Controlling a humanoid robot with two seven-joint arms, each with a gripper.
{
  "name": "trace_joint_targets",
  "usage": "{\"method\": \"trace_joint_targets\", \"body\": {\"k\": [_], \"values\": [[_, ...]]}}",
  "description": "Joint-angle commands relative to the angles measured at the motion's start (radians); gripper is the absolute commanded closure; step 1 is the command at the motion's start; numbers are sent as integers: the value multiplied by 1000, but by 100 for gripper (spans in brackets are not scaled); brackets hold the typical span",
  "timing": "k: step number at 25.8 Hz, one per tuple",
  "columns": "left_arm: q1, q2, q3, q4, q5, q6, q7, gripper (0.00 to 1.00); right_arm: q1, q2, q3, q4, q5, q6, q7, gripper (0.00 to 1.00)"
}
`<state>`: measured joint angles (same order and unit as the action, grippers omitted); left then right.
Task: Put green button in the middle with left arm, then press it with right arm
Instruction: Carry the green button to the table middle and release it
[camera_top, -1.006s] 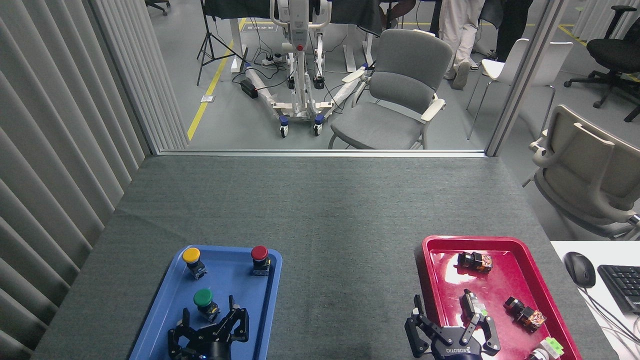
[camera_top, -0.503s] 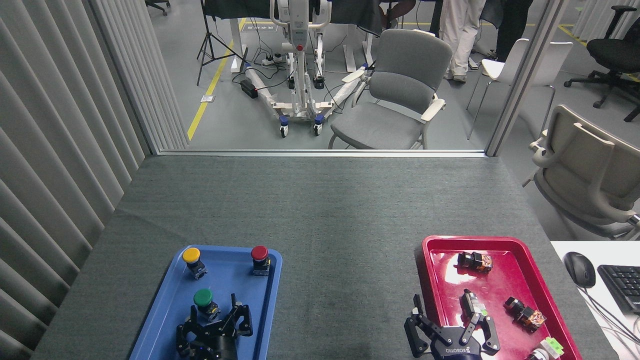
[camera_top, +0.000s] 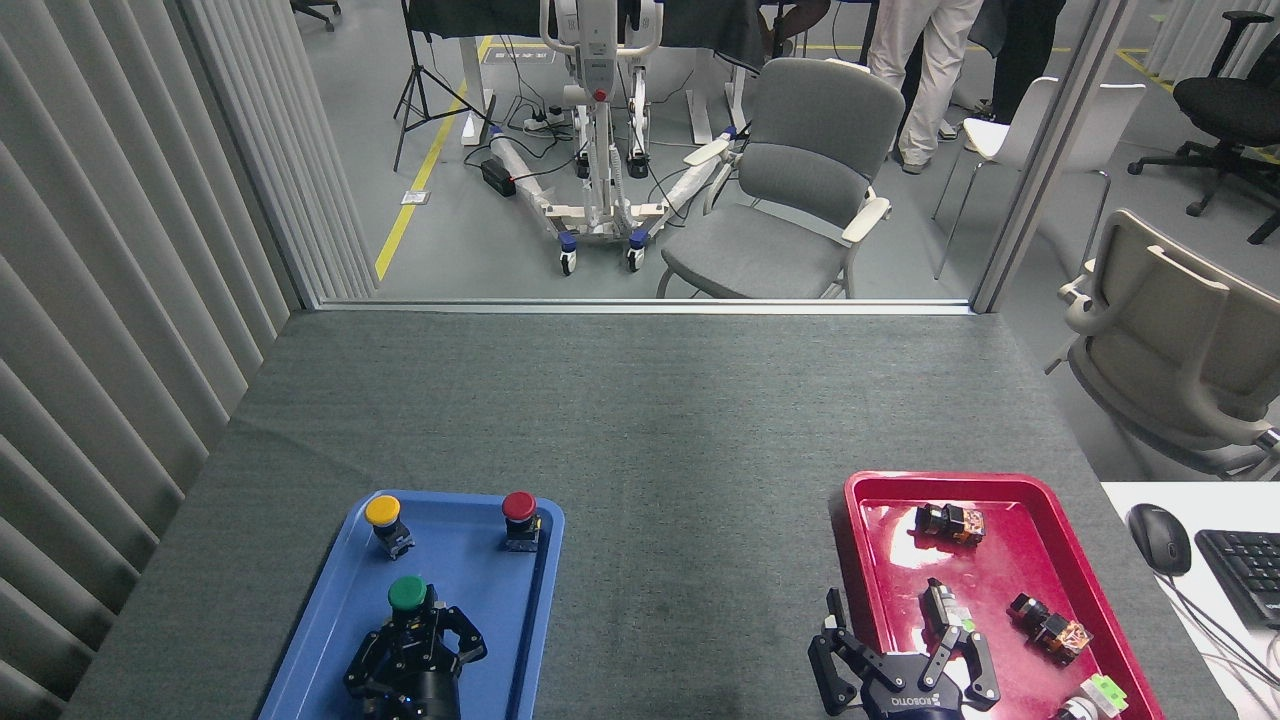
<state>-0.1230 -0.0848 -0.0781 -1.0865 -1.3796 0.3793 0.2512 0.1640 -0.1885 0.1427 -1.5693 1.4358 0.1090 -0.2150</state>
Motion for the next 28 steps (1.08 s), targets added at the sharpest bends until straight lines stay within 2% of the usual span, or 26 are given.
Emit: {"method": "trace_joint_targets", "body": {"k": [1,2,5,8,10,12,14,17,20,23,28], "values": [[5,22,-17,0,1,-14,0,93,0,0,0,0,0,0,0,1],[5,25,-26,-4,1,-17,2,96,0,0,0,0,0,1,0,1],[26,51,-86,-82,-2,-88,31,97,0,0,0,0,0,0,0,1],[40,132,-189,-231,-4,-318,105,99,0,0,0,0,0,1,0,1],[13,137,-270,-254,-6,-427,114,100,0,-2,0,0,0,1,0,1],[-81,103,-413,-187,-13,-428,108,100,0,-2,0,0,0,1,0,1],[-173,46,-535,-40,-13,-405,106,100,0,-8,0,0,0,1,-1,1],[-225,-44,-598,140,-15,-390,117,100,3,-12,0,0,0,1,-1,1],[-245,-55,-632,246,-15,-384,117,100,5,-17,-2,0,0,3,-1,1],[-247,-53,-641,246,-13,-330,109,100,6,-19,0,0,0,11,-3,1],[-247,-52,-640,286,-6,-312,103,99,8,-19,0,0,-2,12,-3,1]]}}
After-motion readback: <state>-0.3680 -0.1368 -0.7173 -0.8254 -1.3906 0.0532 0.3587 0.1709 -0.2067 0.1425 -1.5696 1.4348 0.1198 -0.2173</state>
